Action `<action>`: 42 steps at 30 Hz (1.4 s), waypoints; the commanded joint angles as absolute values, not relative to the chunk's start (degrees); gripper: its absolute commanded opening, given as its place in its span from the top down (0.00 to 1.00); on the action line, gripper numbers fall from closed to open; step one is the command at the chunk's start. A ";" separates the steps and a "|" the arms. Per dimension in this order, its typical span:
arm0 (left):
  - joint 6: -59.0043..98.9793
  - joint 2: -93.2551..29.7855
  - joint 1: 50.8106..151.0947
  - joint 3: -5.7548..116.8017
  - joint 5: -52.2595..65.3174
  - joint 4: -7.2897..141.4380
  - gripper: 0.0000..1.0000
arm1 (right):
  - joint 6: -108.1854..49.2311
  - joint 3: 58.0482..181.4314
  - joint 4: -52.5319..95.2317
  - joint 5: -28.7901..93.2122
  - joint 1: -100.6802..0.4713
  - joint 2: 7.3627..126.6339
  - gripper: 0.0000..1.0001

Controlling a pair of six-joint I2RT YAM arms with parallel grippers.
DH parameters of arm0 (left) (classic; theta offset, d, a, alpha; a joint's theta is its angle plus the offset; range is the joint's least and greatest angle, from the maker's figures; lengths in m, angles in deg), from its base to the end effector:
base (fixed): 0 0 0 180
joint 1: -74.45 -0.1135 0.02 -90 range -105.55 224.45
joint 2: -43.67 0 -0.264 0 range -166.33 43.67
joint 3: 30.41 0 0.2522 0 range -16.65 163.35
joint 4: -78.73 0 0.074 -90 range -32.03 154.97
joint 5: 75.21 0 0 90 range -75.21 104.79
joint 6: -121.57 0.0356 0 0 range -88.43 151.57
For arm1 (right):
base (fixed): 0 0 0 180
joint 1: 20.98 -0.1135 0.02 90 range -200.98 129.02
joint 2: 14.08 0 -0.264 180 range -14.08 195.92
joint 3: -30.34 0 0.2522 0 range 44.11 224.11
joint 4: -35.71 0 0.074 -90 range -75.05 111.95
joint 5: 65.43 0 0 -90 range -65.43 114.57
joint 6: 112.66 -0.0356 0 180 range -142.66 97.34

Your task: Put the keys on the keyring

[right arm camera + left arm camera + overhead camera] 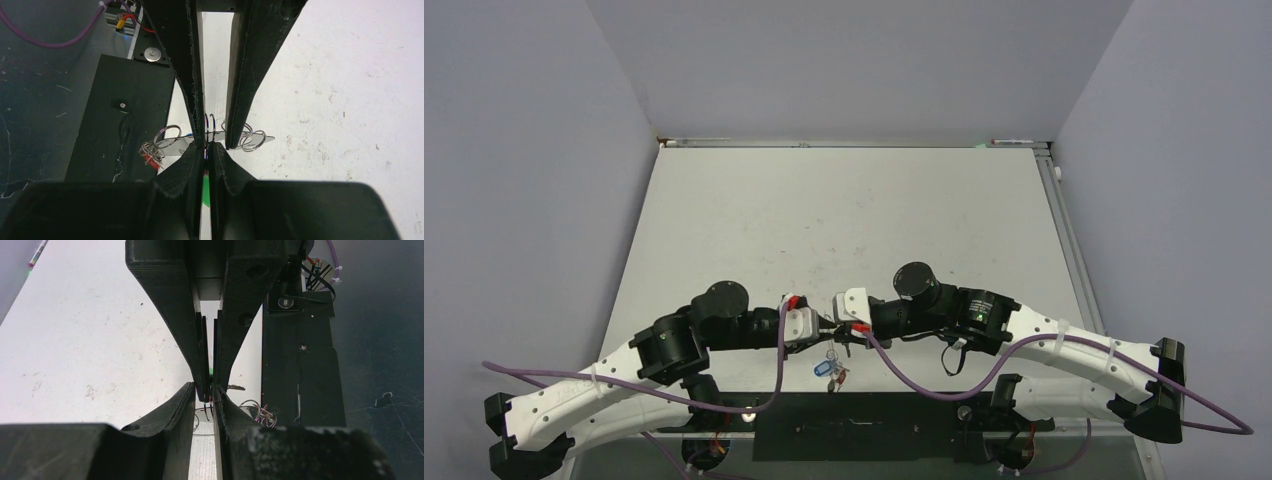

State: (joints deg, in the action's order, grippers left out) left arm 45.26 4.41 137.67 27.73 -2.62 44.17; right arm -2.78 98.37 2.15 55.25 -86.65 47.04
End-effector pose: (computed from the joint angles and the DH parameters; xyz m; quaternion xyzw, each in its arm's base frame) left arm 0.0618 -0.1460 0.3330 0.5615 0.5600 -0.3596 0.4916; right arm 0.0808 0.2229 0.3281 -0.6593 0.5081 0.4044 0.3789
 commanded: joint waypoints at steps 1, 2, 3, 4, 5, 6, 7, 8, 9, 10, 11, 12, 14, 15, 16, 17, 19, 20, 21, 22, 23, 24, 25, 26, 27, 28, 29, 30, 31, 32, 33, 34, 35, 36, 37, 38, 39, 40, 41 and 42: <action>44.65 4.56 137.65 27.56 -2.83 47.07 0.84 | -3.13 98.77 6.92 55.90 -86.54 45.02 0.95; 44.66 4.54 137.65 27.55 -2.84 47.04 0.84 | -3.07 98.77 6.92 55.86 -86.54 44.94 0.95; 44.66 4.63 137.67 27.57 -2.77 47.00 0.84 | -3.06 98.77 6.96 55.91 -86.54 44.85 0.95; 44.66 4.65 137.70 27.61 -2.74 46.96 0.84 | -3.06 98.70 7.09 55.89 -86.54 44.77 0.95; 44.66 4.66 137.65 27.65 -2.66 46.85 0.83 | -3.02 98.69 7.16 55.82 -86.54 44.68 0.95; 44.66 4.65 137.65 27.69 -2.48 46.67 0.82 | -3.01 98.62 7.18 55.79 -86.54 44.57 0.95; 44.66 4.66 137.66 27.78 -2.38 46.49 0.81 | -3.06 98.60 7.19 55.74 -86.54 44.50 0.95; 44.66 4.77 137.65 27.82 -2.42 46.25 0.81 | -3.06 98.58 7.20 55.73 -86.54 44.46 0.95; 44.66 4.85 137.65 27.78 -2.38 46.11 0.81 | -3.06 98.60 7.18 55.72 -86.54 44.38 0.95; 44.62 4.89 137.65 27.76 -2.35 46.09 0.81 | -3.06 98.53 7.25 55.72 -86.54 44.29 0.95; 44.58 5.04 137.65 27.65 -2.35 46.14 0.81 | -3.06 98.51 7.31 55.73 -86.54 44.21 0.95; 44.50 5.19 137.65 27.59 -2.39 46.28 0.81 | -3.06 98.50 7.27 55.74 -86.54 44.19 0.95; 44.40 5.21 137.65 27.48 -2.36 46.47 0.81 | -3.06 98.51 7.28 55.76 -86.50 44.25 0.95; 44.33 5.19 137.69 27.37 -2.42 46.55 0.81 | -3.06 98.51 7.32 55.70 -86.54 44.27 0.95; 44.27 5.12 137.65 27.38 -2.51 46.72 0.81 | -3.02 98.51 7.27 55.77 -86.54 44.34 0.95; 44.19 5.04 137.65 27.39 -2.68 46.84 0.82 | -3.05 98.51 7.28 55.82 -86.54 44.44 0.95; 44.14 4.92 137.65 27.42 -3.04 47.10 0.85 | -3.06 98.60 7.35 55.88 -86.54 44.53 0.95; 44.14 4.79 137.66 27.47 -3.26 47.17 0.90 | -3.06 98.60 7.36 55.99 -86.53 44.54 0.95; 44.14 4.61 137.65 27.54 -3.35 47.19 0.98 | -3.02 98.60 7.42 55.99 -86.54 44.62 0.95; 44.14 4.57 137.65 27.52 -3.32 47.21 1.00 | -3.06 98.60 7.50 56.00 -86.54 44.65 0.95; 44.14 4.43 137.65 27.56 -3.44 47.22 1.00 | -3.06 98.60 7.55 56.05 -86.52 44.63 0.95; 44.21 4.39 137.65 27.46 -3.54 47.24 1.00 | -3.06 98.60 7.58 56.06 -86.49 44.67 0.95; 44.29 4.36 137.69 27.40 -3.54 47.31 1.00 | -3.12 98.52 7.72 56.11 -86.54 44.63 0.95; 44.25 4.30 137.65 27.30 -3.45 47.33 1.00 | -3.15 98.51 7.86 56.17 -86.53 44.65 0.95; 44.28 4.15 137.68 27.30 -3.45 47.32 1.00 | -3.15 98.51 7.88 56.21 -86.54 44.71 0.95; 44.31 4.00 137.69 27.30 -3.39 47.31 1.00 | -3.13 98.50 8.01 56.33 -86.54 44.68 0.95; 44.31 3.92 137.62 27.44 -3.00 47.30 1.00 | -3.21 98.39 8.23 56.36 -86.54 44.51 0.95; 44.20 3.99 137.61 27.52 -2.57 47.37 1.00 | -3.36 98.26 8.48 56.26 -86.54 44.30 0.95; 44.03 4.26 137.46 27.57 -2.20 47.69 1.00 | -3.58 98.13 8.76 55.80 -86.54 44.02 0.95; 43.78 4.76 137.32 27.43 -1.91 48.43 1.00 | -3.85 97.97 9.11 55.13 -86.54 43.60 0.90; 43.41 5.41 137.01 26.99 -1.76 49.28 1.00 | -4.12 97.79 9.52 54.34 -86.50 43.08 0.82; 43.02 6.30 136.62 26.57 -1.85 50.35 1.00 | -4.52 97.61 10.12 53.41 -86.53 42.46 0.72; 42.46 7.27 135.97 26.07 -2.23 51.53 1.00 | -4.89 97.17 10.87 52.59 -86.54 41.57 0.63; 41.88 8.26 135.33 25.49 -2.74 52.60 1.00 | -5.12 96.67 11.67 51.74 -86.54 40.65 0.53; 41.22 9.25 134.52 24.85 -3.51 53.91 1.00 | -5.51 96.06 12.69 51.24 -86.54 39.53 0.46; 40.31 10.18 133.54 24.14 -4.45 55.22 1.00 | -5.79 95.48 13.60 50.73 -86.48 38.45 0.43; 39.37 11.06 132.50 23.42 -5.63 56.76 1.00 | -6.03 94.98 14.39 50.43 -86.46 37.45 0.43; 38.40 11.83 131.26 22.69 -6.88 58.28 1.00 | -6.25 94.46 15.20 50.20 -86.41 36.40 0.42; 37.26 12.73 130.15 22.10 -8.33 59.56 1.00 | -6.49 93.84 15.93 50.08 -86.45 35.23 0.42; 36.22 13.29 128.86 21.44 -9.87 60.91 1.00 | -6.72 93.44 16.68 49.98 -86.46 34.53 0.42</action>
State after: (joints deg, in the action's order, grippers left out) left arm 41.00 10.26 132.49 22.42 -4.15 49.40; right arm -5.23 94.80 9.28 51.66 -86.62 38.56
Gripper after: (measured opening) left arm 0.007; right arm 0.576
